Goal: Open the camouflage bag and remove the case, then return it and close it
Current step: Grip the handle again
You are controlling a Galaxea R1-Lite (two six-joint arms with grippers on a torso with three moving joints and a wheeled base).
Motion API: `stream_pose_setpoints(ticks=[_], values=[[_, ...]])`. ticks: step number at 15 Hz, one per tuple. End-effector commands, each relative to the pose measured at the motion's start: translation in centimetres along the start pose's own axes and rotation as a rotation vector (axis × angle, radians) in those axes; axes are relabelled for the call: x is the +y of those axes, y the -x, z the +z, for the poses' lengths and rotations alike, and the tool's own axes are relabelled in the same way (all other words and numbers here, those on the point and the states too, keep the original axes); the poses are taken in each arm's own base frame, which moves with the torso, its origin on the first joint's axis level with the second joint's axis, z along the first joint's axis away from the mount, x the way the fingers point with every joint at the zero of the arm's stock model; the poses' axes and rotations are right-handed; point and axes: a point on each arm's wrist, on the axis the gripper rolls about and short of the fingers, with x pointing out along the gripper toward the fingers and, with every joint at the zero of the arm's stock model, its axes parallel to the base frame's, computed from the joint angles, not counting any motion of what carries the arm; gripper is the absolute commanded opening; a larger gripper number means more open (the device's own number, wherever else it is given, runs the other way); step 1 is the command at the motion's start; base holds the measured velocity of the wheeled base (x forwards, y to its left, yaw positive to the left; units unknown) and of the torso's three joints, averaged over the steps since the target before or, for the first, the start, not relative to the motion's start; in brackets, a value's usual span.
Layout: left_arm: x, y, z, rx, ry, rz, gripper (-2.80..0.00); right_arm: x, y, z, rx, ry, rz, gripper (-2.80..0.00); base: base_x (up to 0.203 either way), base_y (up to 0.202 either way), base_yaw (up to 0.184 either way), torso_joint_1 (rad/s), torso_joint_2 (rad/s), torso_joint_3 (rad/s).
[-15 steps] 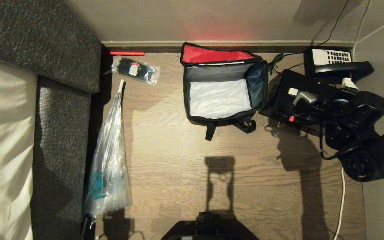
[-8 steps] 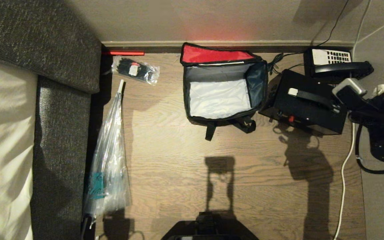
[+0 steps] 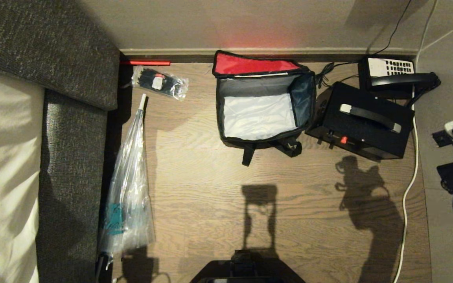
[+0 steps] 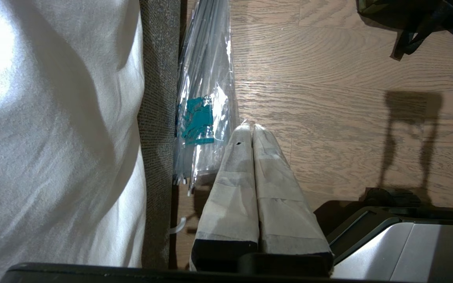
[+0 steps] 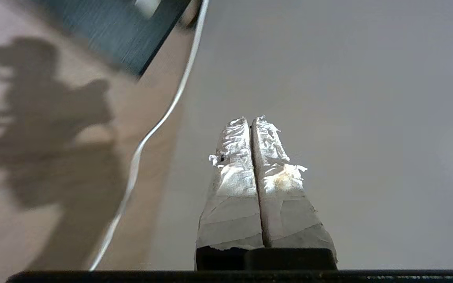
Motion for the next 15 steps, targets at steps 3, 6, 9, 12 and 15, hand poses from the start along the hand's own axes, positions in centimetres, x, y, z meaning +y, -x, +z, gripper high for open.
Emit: stream_pose_setpoints(ticks=[3, 6, 9, 12, 15], values=[[0.0, 0.0, 0.0, 0.0, 0.0, 0.0, -2.8, -0.9, 2.1, -0.1, -0.028, -0.018, 0.034, -2.8, 0.0, 0.0, 0.0, 0.0, 0.0, 0.0], [0.0, 0.0, 0.0, 0.0, 0.0, 0.0, -2.8, -2.3, 3.7, -0.8, -0.042, -0.014, 0.03, -2.8, 0.0, 0.0, 0.0, 0.0, 0.0, 0.0], [0.0, 0.0, 0.0, 0.001, 0.0, 0.0, -2.8, -2.4, 4.4, -2.0, 0.005, 0.016, 0.03, -2.8, 0.0, 0.0, 0.0, 0.0, 0.0, 0.0], [0.0, 0.0, 0.0, 0.0, 0.0, 0.0, -2.8, -2.0, 4.0, -1.8, 0.018, 0.04, 0.035, -2.8, 0.0, 0.0, 0.0, 0.0, 0.0, 0.0], [0.0, 0.0, 0.0, 0.0, 0.0, 0.0, -2.8, -1.4, 3.6, -1.8, 0.034, 0.062, 0.049, -2.8, 0.0, 0.0, 0.0, 0.0, 0.0, 0.0]])
